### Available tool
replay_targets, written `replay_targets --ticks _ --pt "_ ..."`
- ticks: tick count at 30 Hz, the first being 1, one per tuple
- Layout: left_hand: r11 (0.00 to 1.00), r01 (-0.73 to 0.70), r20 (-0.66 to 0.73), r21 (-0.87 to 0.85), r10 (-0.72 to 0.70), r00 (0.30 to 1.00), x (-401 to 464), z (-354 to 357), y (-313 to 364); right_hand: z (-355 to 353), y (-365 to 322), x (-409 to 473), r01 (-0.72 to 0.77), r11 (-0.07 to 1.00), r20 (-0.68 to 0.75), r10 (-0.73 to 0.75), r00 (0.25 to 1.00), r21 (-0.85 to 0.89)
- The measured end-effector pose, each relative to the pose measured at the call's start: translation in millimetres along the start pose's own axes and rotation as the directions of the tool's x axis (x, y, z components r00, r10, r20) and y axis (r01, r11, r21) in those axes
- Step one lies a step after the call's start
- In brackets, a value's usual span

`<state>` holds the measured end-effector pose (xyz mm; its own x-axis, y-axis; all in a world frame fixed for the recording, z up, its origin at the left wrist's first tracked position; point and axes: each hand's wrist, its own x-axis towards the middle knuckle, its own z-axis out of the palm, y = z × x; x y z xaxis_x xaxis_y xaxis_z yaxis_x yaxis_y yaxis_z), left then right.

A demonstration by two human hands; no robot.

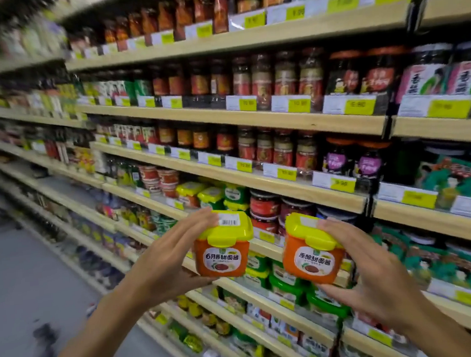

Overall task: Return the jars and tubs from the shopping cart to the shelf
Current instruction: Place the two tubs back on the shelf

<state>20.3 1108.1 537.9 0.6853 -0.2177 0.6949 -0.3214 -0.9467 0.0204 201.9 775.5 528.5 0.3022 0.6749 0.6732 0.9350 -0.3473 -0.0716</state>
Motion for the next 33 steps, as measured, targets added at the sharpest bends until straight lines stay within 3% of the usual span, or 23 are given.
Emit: replay_targets --ticks 4,15,25,33 --pt "0.992 0.023 -0.003 0.121 -0.023 1.000 -7.7 -4.6 -52.5 56.5 -0.8 48.4 0.061 0.995 -0.048 -0.057 0.997 0.083" --pt "0.978 0.020 0.015 0.205 -0.023 1.000 -5.0 -7.4 -203.9 181.0 -4.5 164.6 0.125 0.973 -0.091 -0.109 0.990 0.196" --pt "0.985 -0.004 -0.007 0.175 0.005 1.000 -29.1 11.9 -315.0 257.8 -18.6 214.3 0.106 0.991 -0.057 -0.102 0.993 0.076" --pt "0.993 -0.116 -0.015 -0.006 0.116 0.993 -31.0 27.0 -426.6 312.8 -56.6 245.5 0.010 0.996 -0.074 -0.017 0.997 -0.089"
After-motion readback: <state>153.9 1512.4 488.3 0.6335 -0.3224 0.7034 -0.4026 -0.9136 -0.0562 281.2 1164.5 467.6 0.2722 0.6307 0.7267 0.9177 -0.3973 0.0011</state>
